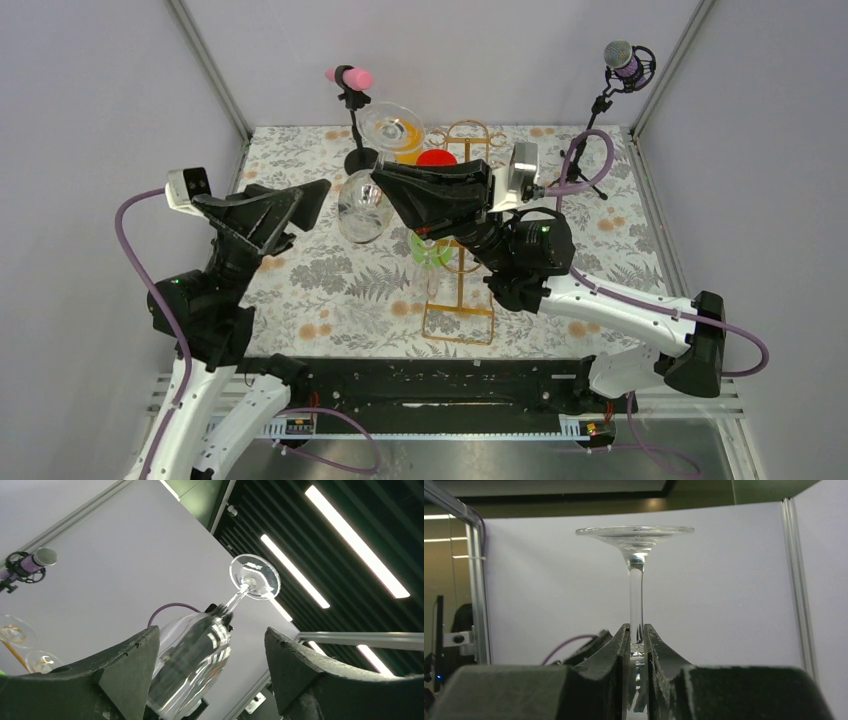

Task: Place the wine glass upside down on the wine glass rack
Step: Turn the wine glass upside down at the wine rack.

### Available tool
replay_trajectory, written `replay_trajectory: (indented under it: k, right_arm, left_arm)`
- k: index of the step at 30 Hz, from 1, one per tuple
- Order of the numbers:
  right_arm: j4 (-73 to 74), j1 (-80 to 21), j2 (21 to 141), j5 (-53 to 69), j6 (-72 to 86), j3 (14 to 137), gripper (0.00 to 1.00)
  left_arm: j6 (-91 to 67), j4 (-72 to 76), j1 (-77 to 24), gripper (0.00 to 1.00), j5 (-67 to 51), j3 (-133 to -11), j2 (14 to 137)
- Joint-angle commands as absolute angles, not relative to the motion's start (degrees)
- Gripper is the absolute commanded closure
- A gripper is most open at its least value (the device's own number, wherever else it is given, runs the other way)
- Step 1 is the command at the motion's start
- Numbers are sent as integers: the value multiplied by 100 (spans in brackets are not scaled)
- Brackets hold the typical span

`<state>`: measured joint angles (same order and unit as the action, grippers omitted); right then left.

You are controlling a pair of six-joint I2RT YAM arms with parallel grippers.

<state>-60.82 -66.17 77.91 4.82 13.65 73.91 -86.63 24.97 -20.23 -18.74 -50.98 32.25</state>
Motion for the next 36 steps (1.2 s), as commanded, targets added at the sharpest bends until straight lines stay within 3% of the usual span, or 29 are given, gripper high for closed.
replay_trajectory:
  k: [1,4,8,11,19,36]
  right_arm:
    - [-6008,-6583,7362,149,991,7155,100]
    - [-5820,-6583,7184,35,909,6971,100]
    - [-5628,-6588,6983,28,847,6764,100]
    - [-5488,-6584,6868,-147,828,6636,100]
    - [-4379,-6584,6563,-343,897,6706,100]
    - [-3284,-6589,6677,-124,1176,6987,100]
  left_arm:
    - [-8039,2355,-2019,23,-2120,-5615,3265]
    - [-7726,2161,-2021,27,-2282,-5924,3457]
    - [-7293,1851,-2021,47,-3041,-6600,3990]
    - [-6883,1799,-2021,53,-3491,-6709,4215]
    - [-5104,918,-2054,53,-4263,-7050,4424]
    - [-4750,1273,-2297,50,-4424,-7221,4726]
